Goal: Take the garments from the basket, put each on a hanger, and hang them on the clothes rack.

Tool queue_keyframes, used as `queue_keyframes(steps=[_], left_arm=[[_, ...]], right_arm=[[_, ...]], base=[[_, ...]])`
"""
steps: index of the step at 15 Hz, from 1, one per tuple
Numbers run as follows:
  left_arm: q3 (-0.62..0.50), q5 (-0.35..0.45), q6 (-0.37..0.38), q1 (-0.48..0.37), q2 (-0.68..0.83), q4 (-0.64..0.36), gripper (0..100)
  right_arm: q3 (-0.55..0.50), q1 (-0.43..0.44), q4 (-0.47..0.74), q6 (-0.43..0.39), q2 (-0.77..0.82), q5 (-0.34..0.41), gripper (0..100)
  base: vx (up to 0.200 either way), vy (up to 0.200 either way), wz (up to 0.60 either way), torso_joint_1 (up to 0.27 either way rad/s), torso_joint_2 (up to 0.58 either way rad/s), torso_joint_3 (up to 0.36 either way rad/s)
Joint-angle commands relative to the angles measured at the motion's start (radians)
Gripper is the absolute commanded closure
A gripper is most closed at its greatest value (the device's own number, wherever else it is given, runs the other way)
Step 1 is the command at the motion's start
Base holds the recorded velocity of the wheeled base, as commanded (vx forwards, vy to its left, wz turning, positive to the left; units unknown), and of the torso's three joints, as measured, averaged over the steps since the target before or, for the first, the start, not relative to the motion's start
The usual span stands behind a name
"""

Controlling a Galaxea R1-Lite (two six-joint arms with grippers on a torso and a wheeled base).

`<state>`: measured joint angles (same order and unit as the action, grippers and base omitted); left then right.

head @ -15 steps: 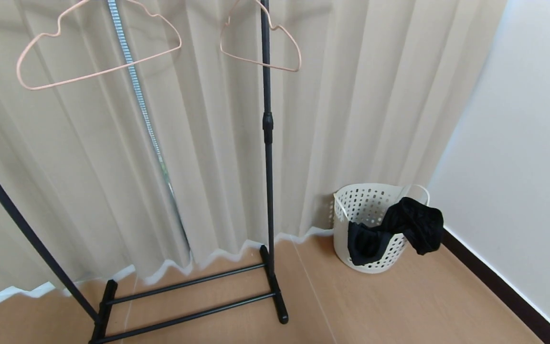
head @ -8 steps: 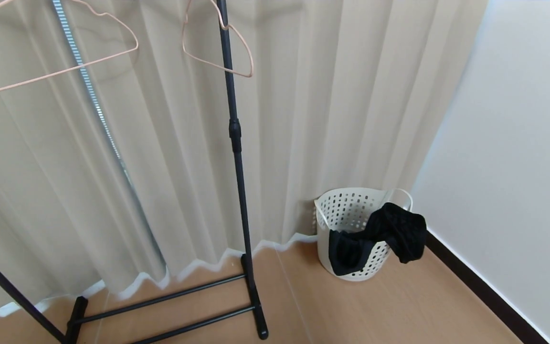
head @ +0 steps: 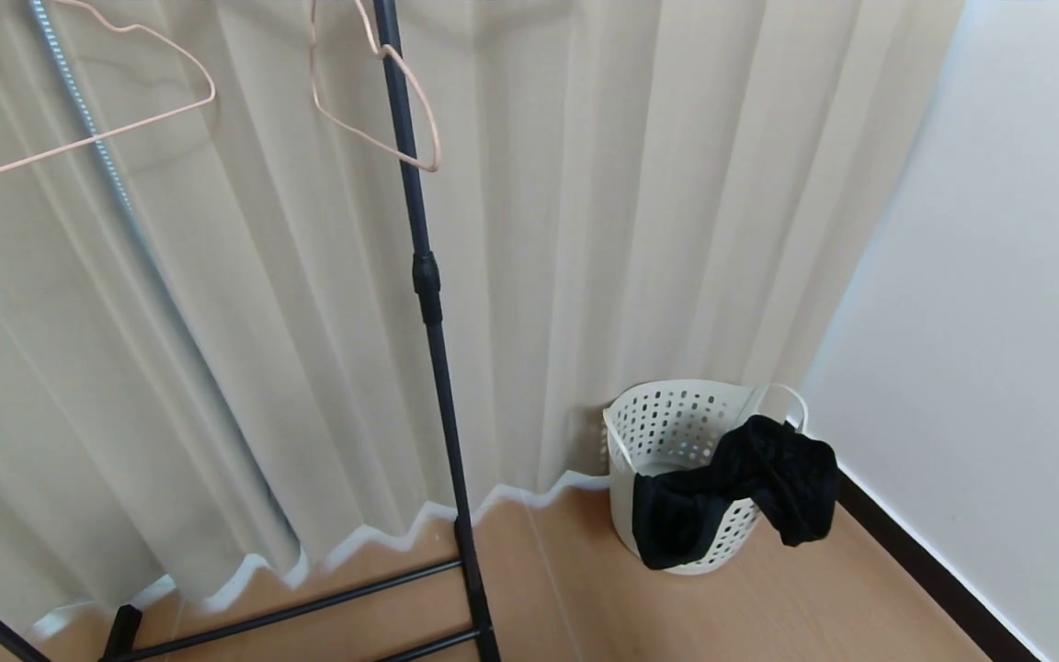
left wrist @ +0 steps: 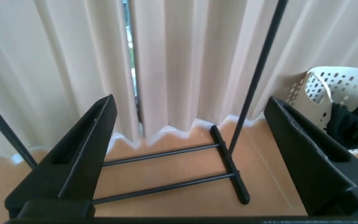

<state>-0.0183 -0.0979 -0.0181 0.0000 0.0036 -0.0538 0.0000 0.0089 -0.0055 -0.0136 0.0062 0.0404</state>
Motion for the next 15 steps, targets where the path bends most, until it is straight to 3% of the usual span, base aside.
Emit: queue_keyframes(steps=[1,4,10,15], left_arm=[[0.0,0.0,0.0,0.0,-0.001,0.0,0],[0.0,0.0,0.0,0.002,0.001,0.0,0],[0.0,0.0,0.0,0.0,0.001,0.0,0],[0.0,-0.002,-0.002,0.0,-0.001,0.0,0]], right_arm=[[0.0,0.0,-0.002,0.0,0.001,0.001,0],[0.0,-0.001,-0.002,-0.002,0.001,0.001,0],[0.0,-0.001,-0.002,0.0,0.001,0.001,0],[0.0,0.0,-0.002,-0.002,0.001,0.001,0]], base=[[0.0,-0.2,0.0,-0.002,0.01,0.007],[0.0,-0.2,0.0,0.001,0.0,0.001],[0.2,0.0,0.0,-0.001,0.0,0.004],[0.0,-0.16,0.0,0.006,0.0,0.0]])
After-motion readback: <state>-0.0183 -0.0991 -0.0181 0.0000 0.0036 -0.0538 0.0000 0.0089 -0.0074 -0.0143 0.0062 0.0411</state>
